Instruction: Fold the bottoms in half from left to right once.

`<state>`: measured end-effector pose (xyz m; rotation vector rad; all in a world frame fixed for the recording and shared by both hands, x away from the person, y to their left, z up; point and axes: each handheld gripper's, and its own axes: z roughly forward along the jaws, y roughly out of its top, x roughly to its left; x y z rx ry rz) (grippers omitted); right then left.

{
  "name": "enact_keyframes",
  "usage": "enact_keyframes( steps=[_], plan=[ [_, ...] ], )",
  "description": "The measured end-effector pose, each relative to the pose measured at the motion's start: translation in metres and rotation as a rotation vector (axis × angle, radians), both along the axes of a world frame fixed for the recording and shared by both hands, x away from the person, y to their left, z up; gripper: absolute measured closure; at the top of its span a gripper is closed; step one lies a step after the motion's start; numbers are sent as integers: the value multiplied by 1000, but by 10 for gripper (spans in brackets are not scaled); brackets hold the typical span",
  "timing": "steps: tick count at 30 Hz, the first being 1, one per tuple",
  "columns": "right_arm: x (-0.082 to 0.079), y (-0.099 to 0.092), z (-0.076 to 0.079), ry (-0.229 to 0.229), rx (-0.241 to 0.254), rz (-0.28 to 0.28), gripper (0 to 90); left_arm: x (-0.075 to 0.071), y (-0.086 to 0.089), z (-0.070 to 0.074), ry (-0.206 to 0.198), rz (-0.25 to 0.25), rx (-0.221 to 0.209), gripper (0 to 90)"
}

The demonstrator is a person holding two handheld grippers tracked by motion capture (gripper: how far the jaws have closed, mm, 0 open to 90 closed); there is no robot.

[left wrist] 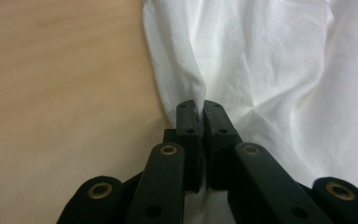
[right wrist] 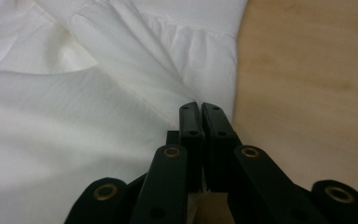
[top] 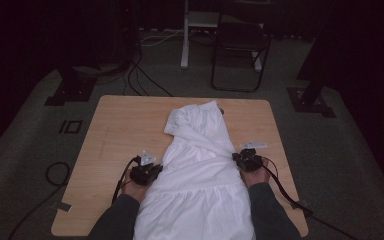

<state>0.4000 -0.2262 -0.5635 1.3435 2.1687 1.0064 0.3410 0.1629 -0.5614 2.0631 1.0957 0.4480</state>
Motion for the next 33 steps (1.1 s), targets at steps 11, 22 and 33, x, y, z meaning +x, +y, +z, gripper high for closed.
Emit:
enact_keyframes(
  steps=[11,22,33],
  plan=[
    [-61,0,3,30,-28,68,692,-42,4,-3,-8,-9,-6,859],
    [-24,64,42,-79,-26,301,341,-41,4,-5,-26,-10,-10,847],
    [18,40,42,-78,-29,77,847,-43,2,-5,-33,-10,3,865]
  ],
)
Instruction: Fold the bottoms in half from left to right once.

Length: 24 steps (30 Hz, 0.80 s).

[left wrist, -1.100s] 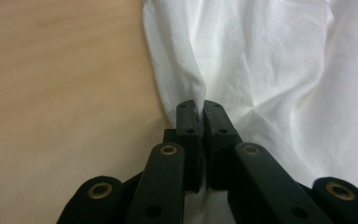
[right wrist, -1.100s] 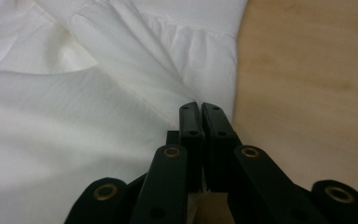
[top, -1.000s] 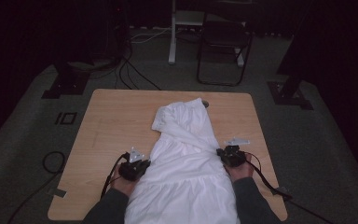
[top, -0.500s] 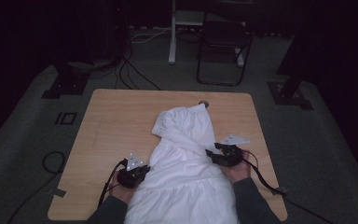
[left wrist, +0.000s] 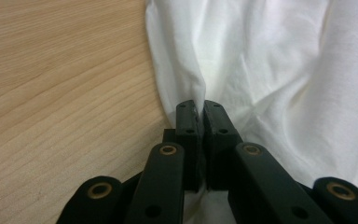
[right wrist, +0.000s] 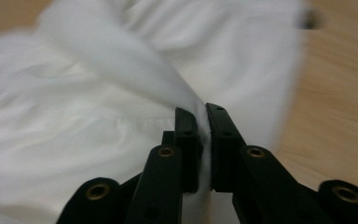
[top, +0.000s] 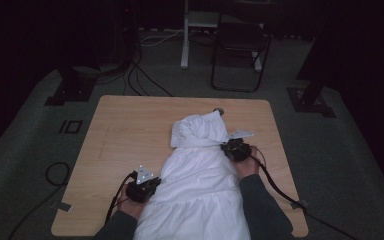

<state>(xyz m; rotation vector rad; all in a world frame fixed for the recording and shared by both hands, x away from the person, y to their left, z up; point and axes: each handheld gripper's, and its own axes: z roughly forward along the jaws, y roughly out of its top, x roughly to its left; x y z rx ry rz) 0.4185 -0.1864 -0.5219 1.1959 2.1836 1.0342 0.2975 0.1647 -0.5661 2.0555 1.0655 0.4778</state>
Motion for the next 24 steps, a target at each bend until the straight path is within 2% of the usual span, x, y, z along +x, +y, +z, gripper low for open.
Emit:
enact_keyframes(
  steps=[2,4,8,9,11,14,17,18,19,20,22,24],
  plan=[
    [6,-12,-1,19,43,-29,849,-1,-1,0,-1,-2,3,868],
    [11,-19,-8,48,63,-34,843,-2,-2,0,-3,-5,9,870],
    [14,-14,-31,104,29,-55,830,-7,-2,0,-3,-8,4,871],
    [13,-13,-37,112,38,-59,828,-8,-2,0,-2,-10,4,871],
    [9,-13,-39,108,57,-64,826,-13,-2,-1,5,-8,-2,871],
    [0,-10,-39,103,37,-25,817,-23,0,-1,20,-11,-14,870],
    [-11,-16,-41,114,81,6,816,-34,2,0,53,-38,-33,862],
    [-13,-17,-43,107,92,15,818,-35,3,2,61,-35,-32,832],
    [-16,-17,-44,98,94,21,820,-35,4,3,60,-31,-31,737],
    [-16,-17,-44,96,96,20,820,-31,6,8,57,-24,-47,680],
    [-16,-18,-44,96,98,19,822,-20,11,21,42,-9,-74,566],
    [-16,-18,-44,101,101,13,824,-1,8,41,12,-31,-79,506]
  ],
)
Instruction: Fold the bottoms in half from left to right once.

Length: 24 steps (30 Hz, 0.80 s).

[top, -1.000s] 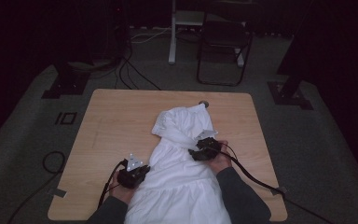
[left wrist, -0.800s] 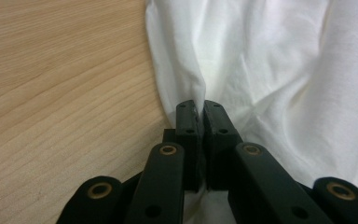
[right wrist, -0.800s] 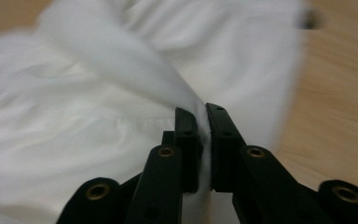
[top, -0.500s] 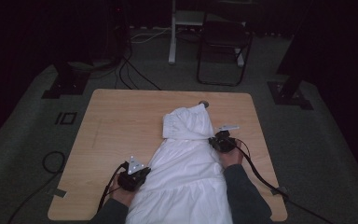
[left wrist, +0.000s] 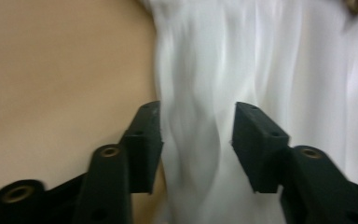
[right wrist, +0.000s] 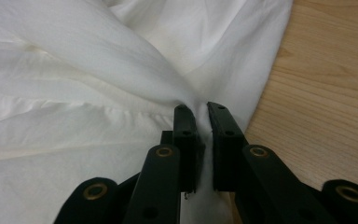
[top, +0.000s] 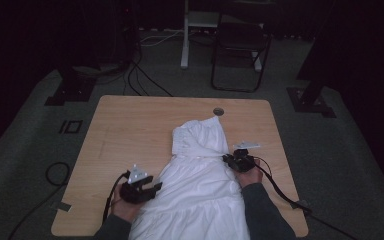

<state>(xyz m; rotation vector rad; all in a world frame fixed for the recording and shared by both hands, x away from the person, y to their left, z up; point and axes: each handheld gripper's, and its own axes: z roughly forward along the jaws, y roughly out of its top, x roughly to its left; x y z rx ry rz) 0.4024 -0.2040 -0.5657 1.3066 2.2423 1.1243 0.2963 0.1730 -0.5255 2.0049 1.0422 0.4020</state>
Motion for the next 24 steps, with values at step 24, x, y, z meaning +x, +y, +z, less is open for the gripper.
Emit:
enact_keyframes(
  steps=[24],
  plan=[
    [-30,1,-2,37,50,76,822,17,-44,-35,31,-72,104,816]
  ],
)
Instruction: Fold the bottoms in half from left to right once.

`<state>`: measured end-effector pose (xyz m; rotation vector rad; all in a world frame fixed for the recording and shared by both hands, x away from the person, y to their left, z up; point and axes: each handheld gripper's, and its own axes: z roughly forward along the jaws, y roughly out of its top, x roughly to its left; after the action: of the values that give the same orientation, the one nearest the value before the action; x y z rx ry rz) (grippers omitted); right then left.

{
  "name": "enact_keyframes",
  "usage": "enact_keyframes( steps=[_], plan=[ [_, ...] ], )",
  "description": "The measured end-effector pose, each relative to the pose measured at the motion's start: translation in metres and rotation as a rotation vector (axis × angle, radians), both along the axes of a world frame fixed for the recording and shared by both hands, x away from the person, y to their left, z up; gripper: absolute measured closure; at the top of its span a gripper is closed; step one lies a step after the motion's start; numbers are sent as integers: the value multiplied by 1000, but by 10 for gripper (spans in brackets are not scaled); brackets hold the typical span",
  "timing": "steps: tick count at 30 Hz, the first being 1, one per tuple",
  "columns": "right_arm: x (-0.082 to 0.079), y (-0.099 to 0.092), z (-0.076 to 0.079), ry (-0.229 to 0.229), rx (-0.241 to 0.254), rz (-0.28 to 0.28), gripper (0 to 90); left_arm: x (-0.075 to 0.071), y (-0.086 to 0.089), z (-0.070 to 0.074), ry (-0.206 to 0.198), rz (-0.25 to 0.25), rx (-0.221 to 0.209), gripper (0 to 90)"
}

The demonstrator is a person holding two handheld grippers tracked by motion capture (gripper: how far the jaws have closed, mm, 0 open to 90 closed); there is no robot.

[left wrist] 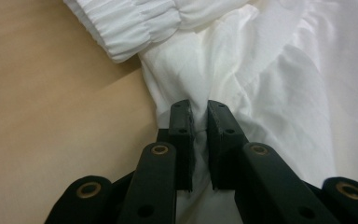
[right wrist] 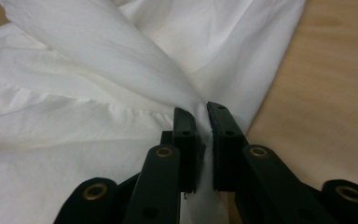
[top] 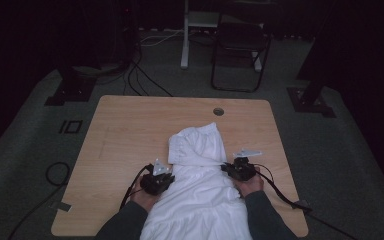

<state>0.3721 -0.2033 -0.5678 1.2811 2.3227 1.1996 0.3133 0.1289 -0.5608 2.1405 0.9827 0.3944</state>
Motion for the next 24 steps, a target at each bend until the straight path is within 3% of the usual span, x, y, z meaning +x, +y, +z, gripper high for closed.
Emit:
enact_keyframes(
  steps=[2,4,6,8,9,10,11,12,15,17,22,24],
  plan=[
    [-5,0,0,1,5,7,822,-5,2,0,4,-3,-4,817],
    [-18,1,-1,-2,3,27,822,-23,5,-1,6,-14,-5,817],
    [-27,4,-1,-9,-11,43,820,-24,6,1,9,-22,11,802],
    [-27,4,-1,-10,-15,42,820,-22,7,2,2,-14,11,677],
    [-27,4,0,-6,-19,44,820,-22,7,2,2,-14,11,677],
    [-27,4,0,-6,-19,44,820,-12,14,7,-11,20,-28,677],
    [-26,4,-1,-1,-8,42,821,-6,17,10,-10,30,-54,539],
    [-25,3,-1,1,-2,41,820,-1,19,13,-19,42,-75,464],
    [-25,3,-1,0,1,40,821,16,23,18,-22,79,-109,409],
    [-25,3,-2,-1,4,38,820,24,22,19,-14,71,-126,392],
    [-25,3,-2,-3,9,39,820,38,13,11,42,51,-86,376],
    [-25,3,-2,-2,12,38,820,41,8,6,65,48,-26,409]
  ],
)
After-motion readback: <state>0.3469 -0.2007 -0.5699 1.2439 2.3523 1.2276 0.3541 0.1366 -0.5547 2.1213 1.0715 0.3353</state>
